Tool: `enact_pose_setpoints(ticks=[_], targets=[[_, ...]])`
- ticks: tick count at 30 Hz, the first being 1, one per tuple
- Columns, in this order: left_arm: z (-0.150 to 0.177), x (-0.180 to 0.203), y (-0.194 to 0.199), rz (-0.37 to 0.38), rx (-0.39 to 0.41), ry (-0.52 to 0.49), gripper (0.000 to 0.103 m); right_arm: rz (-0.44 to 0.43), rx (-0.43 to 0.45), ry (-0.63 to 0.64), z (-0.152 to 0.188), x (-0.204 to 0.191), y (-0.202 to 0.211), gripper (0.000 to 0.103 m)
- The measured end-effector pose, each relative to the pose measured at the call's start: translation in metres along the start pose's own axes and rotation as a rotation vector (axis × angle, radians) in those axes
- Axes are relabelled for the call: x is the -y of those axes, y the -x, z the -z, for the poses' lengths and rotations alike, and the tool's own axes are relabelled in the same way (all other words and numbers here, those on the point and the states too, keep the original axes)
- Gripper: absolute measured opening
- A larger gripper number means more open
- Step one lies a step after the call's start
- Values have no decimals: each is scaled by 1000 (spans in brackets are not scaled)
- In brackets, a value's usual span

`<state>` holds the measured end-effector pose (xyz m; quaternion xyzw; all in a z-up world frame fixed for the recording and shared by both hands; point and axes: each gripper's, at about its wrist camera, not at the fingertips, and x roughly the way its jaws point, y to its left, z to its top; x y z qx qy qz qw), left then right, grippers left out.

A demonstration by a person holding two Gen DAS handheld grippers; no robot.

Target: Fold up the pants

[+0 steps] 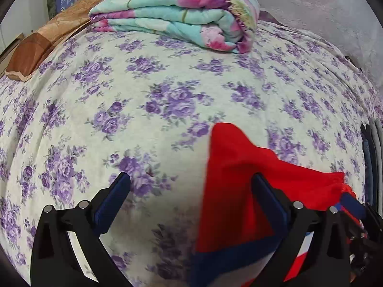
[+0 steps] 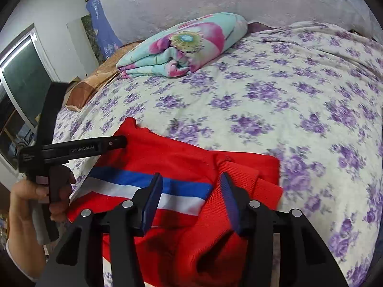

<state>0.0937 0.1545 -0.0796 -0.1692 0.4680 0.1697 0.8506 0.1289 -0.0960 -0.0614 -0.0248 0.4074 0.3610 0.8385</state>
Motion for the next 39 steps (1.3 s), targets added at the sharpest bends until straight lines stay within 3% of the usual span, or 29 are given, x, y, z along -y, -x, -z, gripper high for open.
enact_pose_setpoints(ticks=[4,7,8,10,12,13,15,16,17,18,21,25,28,30,32,34,39], targets=[[3,-3,-5,-17,-5,-4,99,39,18,26,1,0,6,52],[7,-2,2,-67,14,-24,99,46,72,35,1,-3,27,72],[7,-1,6,-84,24,-33,99,49,98,44,1,-3,35,74],[12,2,19,-115,62,-59,99,89,134,77,-1,-5,47,75],[19,6,29,-100,78,-64,99,137,127,121,1,-12,46,75],[23,8,31,-84,74,-64,99,184,108,157,2,-17,41,75],[35,15,31,-69,54,-74,99,367,80,267,11,-30,25,75],[40,19,29,-73,50,-85,99,482,75,336,16,-35,16,78],[46,23,27,-77,51,-100,99,583,69,413,21,-37,5,88],[52,25,25,-83,61,-117,99,610,67,437,24,-36,3,90],[62,20,25,-70,65,-108,99,540,25,367,17,-18,12,91],[64,0,30,-35,22,-62,99,518,1,261,15,14,34,91],[66,-8,43,-57,28,-45,99,332,38,140,16,24,53,93],[68,-8,51,-71,54,-50,99,247,62,141,19,14,55,93],[72,-2,49,-73,52,-81,99,262,49,219,24,-3,46,93],[78,1,40,-98,25,-102,99,357,-26,326,35,-17,25,93],[90,-14,40,-23,26,-19,99,312,-72,282,34,-7,26,95]])
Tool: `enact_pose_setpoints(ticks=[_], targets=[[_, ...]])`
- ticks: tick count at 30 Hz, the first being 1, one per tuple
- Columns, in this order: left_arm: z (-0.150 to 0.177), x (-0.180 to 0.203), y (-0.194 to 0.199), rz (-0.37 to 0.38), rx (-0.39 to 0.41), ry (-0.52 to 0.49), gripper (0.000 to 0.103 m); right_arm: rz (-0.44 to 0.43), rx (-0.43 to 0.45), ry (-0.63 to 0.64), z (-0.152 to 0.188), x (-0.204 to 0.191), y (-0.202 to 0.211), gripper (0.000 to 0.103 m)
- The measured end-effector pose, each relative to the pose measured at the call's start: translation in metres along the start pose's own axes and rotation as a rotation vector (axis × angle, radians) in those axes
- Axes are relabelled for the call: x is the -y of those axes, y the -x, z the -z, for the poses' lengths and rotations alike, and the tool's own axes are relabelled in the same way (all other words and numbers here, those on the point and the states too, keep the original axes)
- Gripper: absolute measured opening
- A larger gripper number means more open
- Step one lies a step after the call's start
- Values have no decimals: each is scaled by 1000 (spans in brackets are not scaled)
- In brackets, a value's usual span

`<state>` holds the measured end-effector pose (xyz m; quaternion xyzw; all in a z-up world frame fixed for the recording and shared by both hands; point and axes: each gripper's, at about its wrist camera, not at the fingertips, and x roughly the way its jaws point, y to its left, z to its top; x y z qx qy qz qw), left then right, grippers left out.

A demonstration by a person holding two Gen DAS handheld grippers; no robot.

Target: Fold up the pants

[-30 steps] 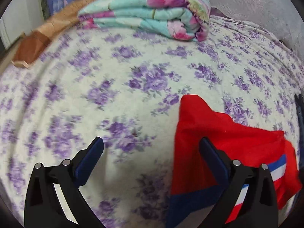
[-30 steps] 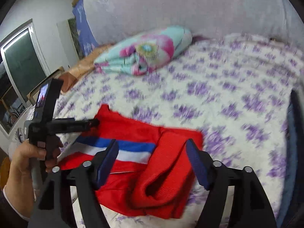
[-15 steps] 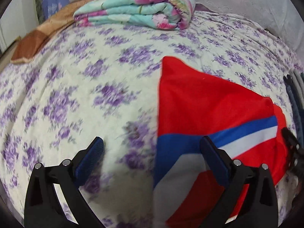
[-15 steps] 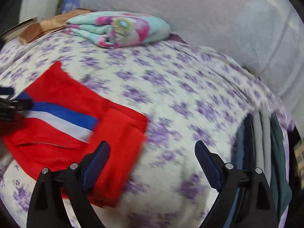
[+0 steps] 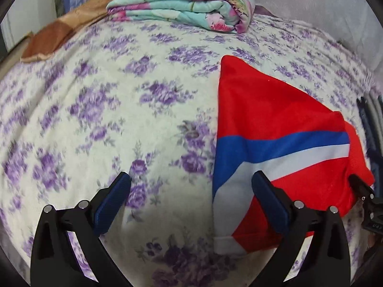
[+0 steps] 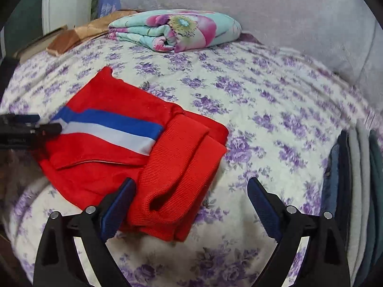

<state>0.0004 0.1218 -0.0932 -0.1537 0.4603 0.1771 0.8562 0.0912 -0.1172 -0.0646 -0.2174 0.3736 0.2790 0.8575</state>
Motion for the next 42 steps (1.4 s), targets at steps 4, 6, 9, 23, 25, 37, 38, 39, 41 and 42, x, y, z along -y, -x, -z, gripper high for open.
enact_pose_setpoints(ticks=[4,6,9,23,25,37,38,39,41,42], targets=[[4,1,3,-2,6,-21,99,-24,-7,-19,2,5,0,96],[6,0,4,3,5,-18,99,-33,-9,-31,2,7,0,97],[8,-1,5,5,11,-24,99,-56,-13,-54,2,11,-2,97],[14,1,5,-11,37,-47,99,-121,31,-141,-1,22,5,99],[14,3,5,-22,44,-53,99,-162,26,-206,-1,29,2,99],[1,7,1,36,20,-78,98,-283,-51,-380,9,30,-42,99],[-1,13,1,54,28,-107,98,-279,-45,-381,9,28,-42,99],[-1,17,1,67,31,-129,98,-273,-33,-385,9,25,-43,100],[-2,29,0,72,42,-177,98,-254,-15,-389,9,19,-45,100],[-1,33,-1,62,53,-191,99,-246,-7,-385,8,16,-45,99]])
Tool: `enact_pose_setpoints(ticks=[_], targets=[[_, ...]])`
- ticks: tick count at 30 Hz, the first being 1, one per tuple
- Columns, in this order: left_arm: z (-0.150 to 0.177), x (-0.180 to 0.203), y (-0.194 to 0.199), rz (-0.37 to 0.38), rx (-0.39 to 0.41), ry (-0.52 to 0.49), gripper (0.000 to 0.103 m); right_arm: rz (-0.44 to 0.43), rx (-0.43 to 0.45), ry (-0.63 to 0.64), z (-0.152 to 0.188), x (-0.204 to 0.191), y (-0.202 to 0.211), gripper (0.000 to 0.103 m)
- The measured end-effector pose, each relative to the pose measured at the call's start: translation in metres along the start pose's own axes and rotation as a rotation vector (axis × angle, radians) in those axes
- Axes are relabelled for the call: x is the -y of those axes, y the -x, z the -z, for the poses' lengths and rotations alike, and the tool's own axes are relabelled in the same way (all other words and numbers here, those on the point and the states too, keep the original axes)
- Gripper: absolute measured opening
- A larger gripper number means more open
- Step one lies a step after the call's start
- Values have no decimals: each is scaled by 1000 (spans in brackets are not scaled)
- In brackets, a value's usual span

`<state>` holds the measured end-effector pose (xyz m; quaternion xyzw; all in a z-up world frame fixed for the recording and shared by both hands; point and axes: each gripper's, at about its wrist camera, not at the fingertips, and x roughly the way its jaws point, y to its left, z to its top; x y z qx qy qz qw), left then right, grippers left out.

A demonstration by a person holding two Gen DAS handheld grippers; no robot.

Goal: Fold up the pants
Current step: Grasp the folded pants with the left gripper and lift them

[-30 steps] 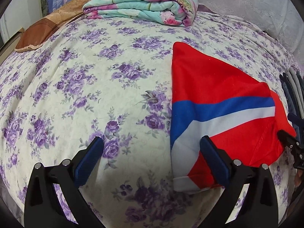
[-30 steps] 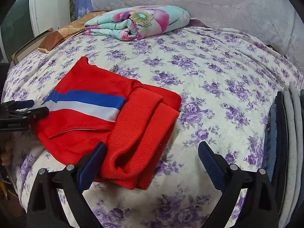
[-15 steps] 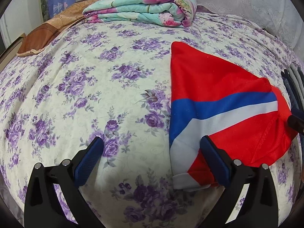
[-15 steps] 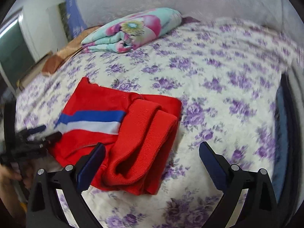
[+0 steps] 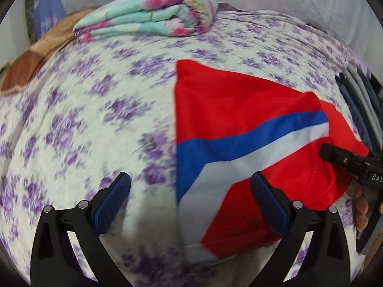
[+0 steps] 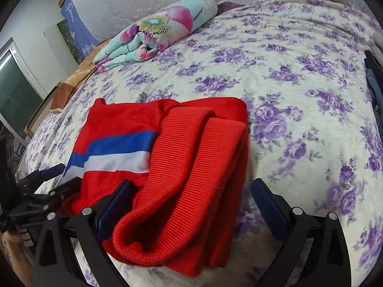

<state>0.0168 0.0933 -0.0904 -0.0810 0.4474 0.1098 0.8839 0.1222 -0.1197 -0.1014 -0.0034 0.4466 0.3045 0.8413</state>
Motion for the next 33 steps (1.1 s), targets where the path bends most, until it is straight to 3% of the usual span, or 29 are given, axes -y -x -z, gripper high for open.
enact_pose_setpoints(ticks=[1,2,4,5,8,11,14,16,18,22,26,27,28,29,30,32,33], targets=[[0,2,-2,-5,6,-1,99,-11,2,12,0,-3,0,88],[-1,2,-4,-4,9,4,99,-36,1,21,0,-4,1,67],[-1,-2,-7,25,11,37,99,-64,9,39,-2,-9,7,50],[-1,-5,-7,38,11,47,99,-72,13,48,-2,-10,10,43],[-1,-6,-6,58,4,48,99,-134,22,5,-7,-3,18,35],[-7,-6,-2,103,-12,51,99,-163,70,-20,-16,9,35,32],[-17,-1,-1,135,-20,44,99,-71,114,-19,-22,25,52,31],[-25,7,-6,158,-32,33,99,-21,101,-12,-26,37,54,32],[-35,17,-14,199,-48,21,99,-41,44,-24,-27,49,45,35],[-49,41,-36,186,-89,-14,98,14,-24,-44,-22,57,24,77],[-58,53,-49,223,-137,7,98,7,-29,-54,-18,53,19,84],[-61,51,-53,262,-165,40,95,5,-31,-55,-18,52,17,85],[-62,50,-57,308,-184,65,85,2,-32,-59,-17,51,16,86],[-63,48,-61,379,-206,100,81,-10,-32,-67,-17,49,14,85],[-64,46,-63,400,-202,122,77,-28,-34,-68,-16,49,14,81],[-63,49,-61,420,-173,103,51,-69,-39,-69,-16,45,14,56],[-61,49,-59,430,-164,109,39,-70,-35,-78,-17,46,17,50]])
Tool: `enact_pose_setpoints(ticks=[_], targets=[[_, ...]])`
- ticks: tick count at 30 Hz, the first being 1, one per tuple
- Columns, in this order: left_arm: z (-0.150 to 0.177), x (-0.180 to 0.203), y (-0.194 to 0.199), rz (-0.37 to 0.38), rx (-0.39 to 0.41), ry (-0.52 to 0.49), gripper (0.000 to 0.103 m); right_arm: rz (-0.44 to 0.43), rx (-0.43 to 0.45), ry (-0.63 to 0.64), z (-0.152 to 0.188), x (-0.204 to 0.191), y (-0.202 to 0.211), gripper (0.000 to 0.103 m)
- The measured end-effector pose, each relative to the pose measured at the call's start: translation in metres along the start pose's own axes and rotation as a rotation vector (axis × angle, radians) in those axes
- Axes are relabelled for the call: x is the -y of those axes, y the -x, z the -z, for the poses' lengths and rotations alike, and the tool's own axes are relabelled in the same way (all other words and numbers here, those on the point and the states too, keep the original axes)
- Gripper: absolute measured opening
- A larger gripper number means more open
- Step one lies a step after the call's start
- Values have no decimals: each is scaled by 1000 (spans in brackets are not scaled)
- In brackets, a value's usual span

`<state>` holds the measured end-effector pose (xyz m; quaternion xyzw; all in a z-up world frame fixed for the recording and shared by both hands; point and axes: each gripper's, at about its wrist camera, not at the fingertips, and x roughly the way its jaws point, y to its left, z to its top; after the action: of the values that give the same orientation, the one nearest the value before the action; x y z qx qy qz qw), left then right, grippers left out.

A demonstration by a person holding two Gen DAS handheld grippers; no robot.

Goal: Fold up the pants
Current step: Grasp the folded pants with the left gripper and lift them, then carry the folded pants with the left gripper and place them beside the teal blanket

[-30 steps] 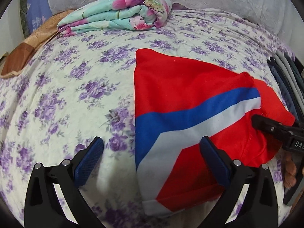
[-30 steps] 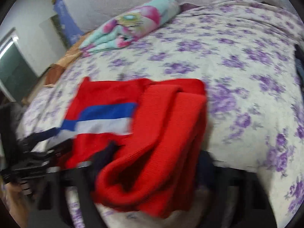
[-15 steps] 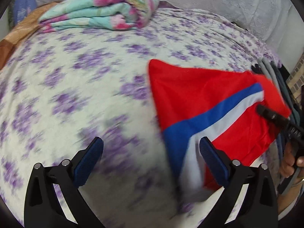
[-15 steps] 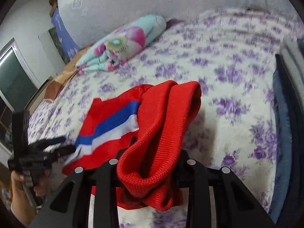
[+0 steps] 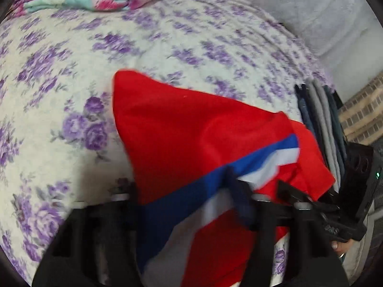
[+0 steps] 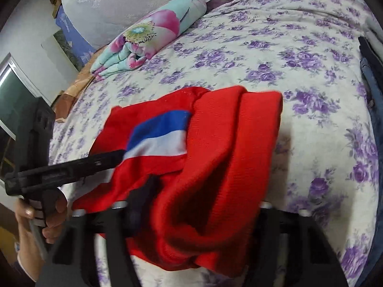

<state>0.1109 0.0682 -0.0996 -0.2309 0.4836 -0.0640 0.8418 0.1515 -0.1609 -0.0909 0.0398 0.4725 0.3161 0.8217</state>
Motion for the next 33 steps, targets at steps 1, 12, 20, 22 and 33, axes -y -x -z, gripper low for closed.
enact_pose_setpoints(ticks=[1,12,20,22,33], targets=[[1,0,2,8,6,10,30,-1,8,-10,-1,1,3,39],[-52,81,71,-57,233,-241,23,55,269,60,-64,-25,76,31],[-211,118,74,-96,475,-283,23,110,507,221,-224,-16,72,36],[-255,118,55,-129,497,-297,24,95,489,197,-268,6,43,36],[-345,18,-187,-382,280,-158,73,150,227,-195,-342,183,-157,94]])
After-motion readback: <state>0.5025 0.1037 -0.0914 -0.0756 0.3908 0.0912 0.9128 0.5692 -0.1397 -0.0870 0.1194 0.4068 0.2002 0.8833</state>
